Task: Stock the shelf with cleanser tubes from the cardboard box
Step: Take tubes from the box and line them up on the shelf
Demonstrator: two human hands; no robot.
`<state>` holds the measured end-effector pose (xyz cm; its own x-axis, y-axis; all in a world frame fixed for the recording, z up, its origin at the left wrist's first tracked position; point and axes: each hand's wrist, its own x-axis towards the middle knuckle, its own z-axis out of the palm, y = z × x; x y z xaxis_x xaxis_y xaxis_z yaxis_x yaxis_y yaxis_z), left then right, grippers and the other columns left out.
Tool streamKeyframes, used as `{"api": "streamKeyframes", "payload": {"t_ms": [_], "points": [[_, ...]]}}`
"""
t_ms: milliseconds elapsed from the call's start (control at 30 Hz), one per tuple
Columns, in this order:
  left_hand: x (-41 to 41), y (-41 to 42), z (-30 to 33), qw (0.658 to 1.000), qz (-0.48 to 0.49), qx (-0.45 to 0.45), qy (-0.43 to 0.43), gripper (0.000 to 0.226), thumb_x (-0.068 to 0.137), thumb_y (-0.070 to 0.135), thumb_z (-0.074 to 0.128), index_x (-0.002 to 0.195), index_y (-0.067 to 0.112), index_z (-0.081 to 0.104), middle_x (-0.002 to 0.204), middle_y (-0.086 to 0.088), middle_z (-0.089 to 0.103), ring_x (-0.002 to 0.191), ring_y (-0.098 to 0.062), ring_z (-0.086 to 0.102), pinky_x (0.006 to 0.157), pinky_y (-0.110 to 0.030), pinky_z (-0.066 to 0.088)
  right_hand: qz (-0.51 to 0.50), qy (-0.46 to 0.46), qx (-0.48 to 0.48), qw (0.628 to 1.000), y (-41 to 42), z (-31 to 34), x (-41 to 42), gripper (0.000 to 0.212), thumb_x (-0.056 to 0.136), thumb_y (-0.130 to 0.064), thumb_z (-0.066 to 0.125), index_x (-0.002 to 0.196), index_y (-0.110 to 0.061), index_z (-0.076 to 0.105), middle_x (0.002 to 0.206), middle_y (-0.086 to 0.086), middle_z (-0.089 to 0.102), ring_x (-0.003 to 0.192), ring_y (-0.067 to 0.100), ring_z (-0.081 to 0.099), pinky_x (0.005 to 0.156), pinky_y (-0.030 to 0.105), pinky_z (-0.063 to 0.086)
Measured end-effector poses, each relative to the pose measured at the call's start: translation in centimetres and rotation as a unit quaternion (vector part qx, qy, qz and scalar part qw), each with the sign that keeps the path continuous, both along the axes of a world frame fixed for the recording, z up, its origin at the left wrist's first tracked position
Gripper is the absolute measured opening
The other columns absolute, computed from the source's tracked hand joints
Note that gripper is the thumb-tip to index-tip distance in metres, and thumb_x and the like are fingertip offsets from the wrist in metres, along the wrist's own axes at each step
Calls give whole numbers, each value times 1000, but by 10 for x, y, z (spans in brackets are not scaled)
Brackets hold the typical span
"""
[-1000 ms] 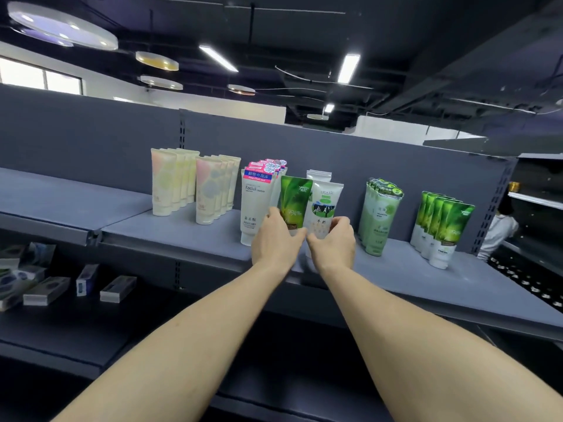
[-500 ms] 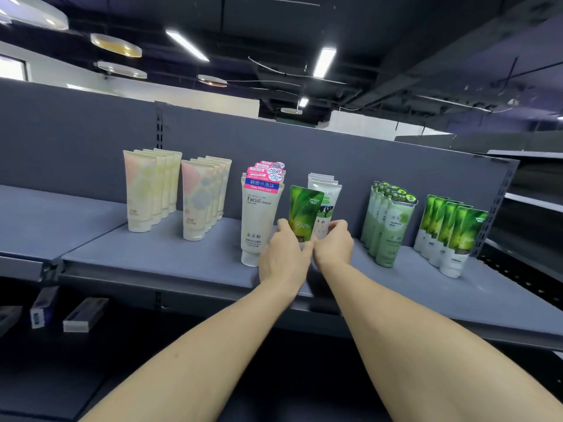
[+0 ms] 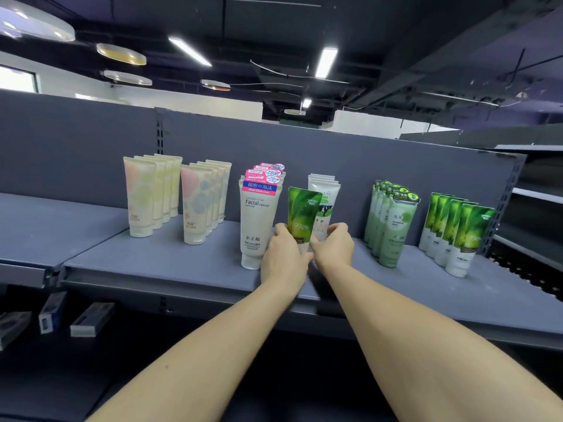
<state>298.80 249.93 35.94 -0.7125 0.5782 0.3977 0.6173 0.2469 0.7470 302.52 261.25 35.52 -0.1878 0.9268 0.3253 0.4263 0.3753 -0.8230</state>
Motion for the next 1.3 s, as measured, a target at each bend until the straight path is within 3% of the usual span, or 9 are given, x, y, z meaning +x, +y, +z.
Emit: {"api": "streamKeyframes", "payload": {"t_ms": [133, 333, 600, 733, 967, 1100, 1300], "points": [[3, -1, -2, 1000, -1, -6, 10, 46, 84, 20, 75, 115, 11, 43, 117, -10, 62, 109, -31, 60, 85, -40, 50, 12, -20, 5, 1000, -3, -5, 21, 51, 87, -36, 72, 125, -12, 47, 124, 6, 56, 111, 25, 55, 82, 35, 43], [26, 7, 12, 1000, 4, 18, -7, 47, 83, 25, 76, 114, 8, 45, 113, -9, 64, 105, -31, 61, 73, -35, 43, 16, -23, 16, 999, 5, 7, 67, 48, 89, -36, 70, 125, -12, 49, 122, 6, 58, 108, 24, 57, 82, 31, 42], [107, 45, 10, 999, -9, 29, 29, 46, 81, 29, 77, 110, 14, 45, 106, -5, 66, 99, -29, 62, 80, -42, 52, 13, 2, 50, 999, 35, 14, 155, 33, 92, -35, 65, 115, -16, 49, 79, -9, 58, 88, 20, 61, 76, 35, 48], [163, 73, 3, 999, -13, 36, 25, 48, 79, 32, 78, 112, 19, 46, 103, 1, 65, 95, -25, 62, 78, -42, 52, 32, -35, 92, 995, 58, 12, 211, 28, 92, -34, 64, 109, -20, 46, 90, -3, 64, 87, 20, 60, 72, 35, 47], [244, 128, 6, 999, 9, 32, 14, 46, 80, 34, 77, 111, 18, 46, 102, -1, 64, 97, -26, 60, 75, -41, 51, 54, -85, 95, 990, 100, 20, 287, 35, 92, -36, 64, 117, -20, 44, 102, -1, 64, 91, 21, 59, 68, 33, 45], [274, 155, 7, 999, -6, 30, 17, 46, 80, 35, 77, 111, 20, 47, 100, 3, 64, 93, -23, 61, 73, -38, 50, 47, -92, 85, 991, 124, 22, 320, 37, 91, -28, 63, 122, -19, 44, 109, 1, 63, 96, 23, 60, 74, 36, 50], [293, 194, 0, 1000, 4, 5, 12, 48, 80, 31, 77, 113, 20, 45, 105, 0, 66, 96, -24, 63, 74, -36, 50, 81, -126, 112, 982, 155, 21, 358, 45, 87, -11, 54, 130, -20, 46, 100, -3, 61, 94, 21, 58, 79, 38, 51]]}}
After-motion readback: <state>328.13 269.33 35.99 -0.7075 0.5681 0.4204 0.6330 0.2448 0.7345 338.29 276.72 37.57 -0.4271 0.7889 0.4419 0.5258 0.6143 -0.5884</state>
